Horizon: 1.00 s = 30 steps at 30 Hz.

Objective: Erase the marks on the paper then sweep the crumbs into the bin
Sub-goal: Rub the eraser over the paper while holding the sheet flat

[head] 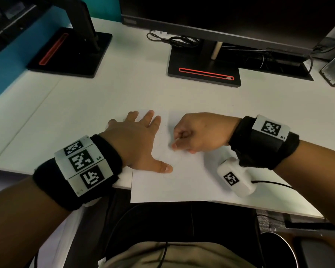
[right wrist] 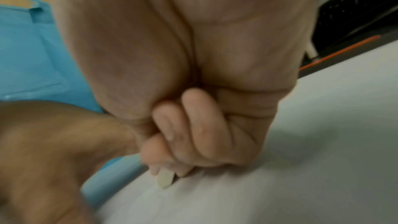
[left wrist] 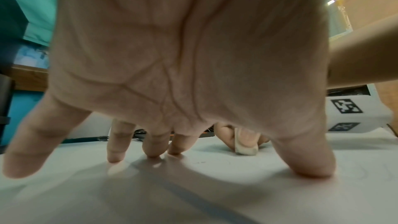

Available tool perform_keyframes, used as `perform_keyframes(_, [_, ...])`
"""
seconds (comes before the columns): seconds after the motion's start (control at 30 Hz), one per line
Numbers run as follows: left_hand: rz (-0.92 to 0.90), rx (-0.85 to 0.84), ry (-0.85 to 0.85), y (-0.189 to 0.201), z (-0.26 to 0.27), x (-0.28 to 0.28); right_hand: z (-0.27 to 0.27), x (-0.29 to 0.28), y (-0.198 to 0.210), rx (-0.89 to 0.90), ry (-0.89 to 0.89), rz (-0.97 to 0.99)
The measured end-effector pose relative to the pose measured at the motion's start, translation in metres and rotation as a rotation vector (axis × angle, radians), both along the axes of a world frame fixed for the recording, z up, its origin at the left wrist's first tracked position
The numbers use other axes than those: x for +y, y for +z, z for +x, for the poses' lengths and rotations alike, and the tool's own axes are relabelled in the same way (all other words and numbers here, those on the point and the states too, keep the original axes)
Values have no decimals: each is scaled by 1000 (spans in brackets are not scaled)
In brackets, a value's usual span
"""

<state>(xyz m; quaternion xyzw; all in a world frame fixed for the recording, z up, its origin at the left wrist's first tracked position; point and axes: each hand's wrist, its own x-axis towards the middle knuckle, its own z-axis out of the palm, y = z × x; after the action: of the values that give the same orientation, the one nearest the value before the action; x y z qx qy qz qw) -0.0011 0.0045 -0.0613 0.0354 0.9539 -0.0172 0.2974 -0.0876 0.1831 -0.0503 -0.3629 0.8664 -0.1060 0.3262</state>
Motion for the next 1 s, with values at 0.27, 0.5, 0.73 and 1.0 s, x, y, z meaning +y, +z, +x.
perform_keyframes(0.27, [5,3,-6,-1,0,-2,0,-7,1,-39,-4,-6])
perform_keyframes(0.5, [17,14,-5,-2,2,-3,-4,-11,3,2,-33,-28])
perform_keyframes(0.73, [15,24,-13,-2,4,-5,-9,-17,4,-8,-73,-34])
perform_keyframes(1.0, [35,26,-12,-2,4,-5,-10,-17,4,-28,-86,-39])
